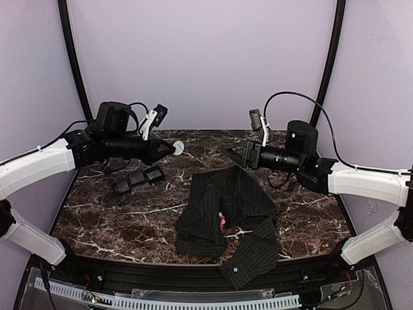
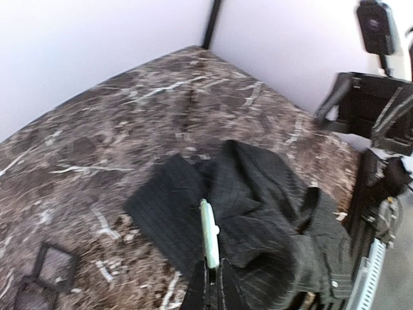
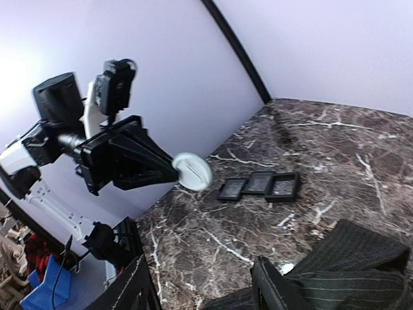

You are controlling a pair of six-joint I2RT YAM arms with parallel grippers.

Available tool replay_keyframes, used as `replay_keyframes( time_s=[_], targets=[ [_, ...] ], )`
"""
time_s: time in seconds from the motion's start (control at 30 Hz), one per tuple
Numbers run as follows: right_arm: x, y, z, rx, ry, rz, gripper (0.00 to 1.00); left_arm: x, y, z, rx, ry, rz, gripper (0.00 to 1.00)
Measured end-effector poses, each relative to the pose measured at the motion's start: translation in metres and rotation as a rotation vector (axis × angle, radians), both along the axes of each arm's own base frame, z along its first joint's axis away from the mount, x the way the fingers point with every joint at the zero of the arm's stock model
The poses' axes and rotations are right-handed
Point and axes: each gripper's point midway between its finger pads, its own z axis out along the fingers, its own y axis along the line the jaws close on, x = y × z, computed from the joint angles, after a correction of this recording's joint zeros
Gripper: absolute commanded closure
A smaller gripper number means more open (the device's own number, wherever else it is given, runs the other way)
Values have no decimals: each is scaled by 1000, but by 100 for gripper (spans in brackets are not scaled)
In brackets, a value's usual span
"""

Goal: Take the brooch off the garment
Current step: Place the brooch in the brooch box.

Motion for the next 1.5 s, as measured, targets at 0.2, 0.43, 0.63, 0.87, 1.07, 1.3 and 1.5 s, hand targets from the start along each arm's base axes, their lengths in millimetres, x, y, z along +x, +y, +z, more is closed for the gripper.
replay_keyframes(
  time_s=[0.2, 0.43, 0.63, 0.87, 1.07, 1.3, 1.5],
  targets=[
    [40, -40, -15, -76, 26, -187, 44, 33, 67, -33, 169, 21, 380, 99],
    [50, -64, -30, -129, 36, -258, 43, 48, 160, -99, 417, 187, 711, 99],
    [49, -67, -41, -142, 49, -259, 43, 52, 209, -154, 597, 341, 823, 99],
    [45, -69, -51, -153, 67, -253, 43, 51, 231, -197, 730, 467, 816, 99],
    [44, -69, -51, -148, 69, -248, 43, 54, 240, -214, 786, 504, 801, 99],
    [44, -69, -51, -146, 72, -245, 43, 59, 246, -218, 807, 507, 797, 99],
    [44, -68, -50, -138, 76, -245, 43, 72, 246, -213, 817, 469, 803, 99]
  ],
)
